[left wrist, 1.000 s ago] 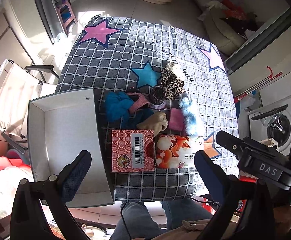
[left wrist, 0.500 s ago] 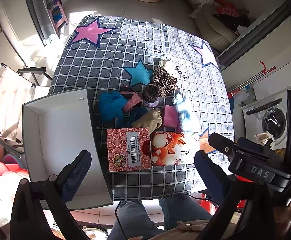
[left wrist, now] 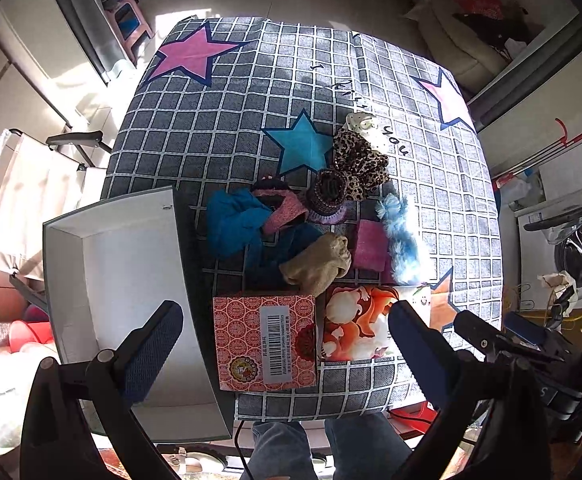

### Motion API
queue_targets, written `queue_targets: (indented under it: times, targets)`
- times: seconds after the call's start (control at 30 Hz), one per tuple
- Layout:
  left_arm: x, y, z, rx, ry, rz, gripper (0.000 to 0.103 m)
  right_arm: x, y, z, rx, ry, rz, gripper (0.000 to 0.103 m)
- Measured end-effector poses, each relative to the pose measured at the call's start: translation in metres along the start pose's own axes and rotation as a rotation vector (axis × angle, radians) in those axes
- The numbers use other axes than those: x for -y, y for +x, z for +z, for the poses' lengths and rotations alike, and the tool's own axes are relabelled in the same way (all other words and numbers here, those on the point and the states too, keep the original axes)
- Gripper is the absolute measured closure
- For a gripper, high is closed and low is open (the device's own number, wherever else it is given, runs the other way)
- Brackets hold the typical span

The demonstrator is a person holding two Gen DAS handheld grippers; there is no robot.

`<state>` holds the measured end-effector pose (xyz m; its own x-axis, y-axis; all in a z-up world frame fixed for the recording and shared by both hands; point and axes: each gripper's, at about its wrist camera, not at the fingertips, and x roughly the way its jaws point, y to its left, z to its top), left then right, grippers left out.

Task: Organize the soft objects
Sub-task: 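Grasp the dark knit hat with the left tool while the right tool grasps the light blue fluffy toy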

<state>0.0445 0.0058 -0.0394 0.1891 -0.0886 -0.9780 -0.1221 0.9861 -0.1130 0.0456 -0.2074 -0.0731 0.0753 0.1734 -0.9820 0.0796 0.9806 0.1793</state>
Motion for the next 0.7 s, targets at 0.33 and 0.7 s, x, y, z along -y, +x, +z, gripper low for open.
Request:
queue_targets:
  times: [0.33, 0.7]
  targets:
    - [0.031, 0.042, 0.033, -0.059, -0.033, 0.059, 0.000, 0.019, 0.048, 0.034, -0.108, -0.057, 0.007, 0.000]
    - [0.057, 0.113, 0.080, -0.120, -0.003, 0.149, 0.000, 0.035, 0.106, 0.064, -0.201, -0.090, 0.045, 0.000]
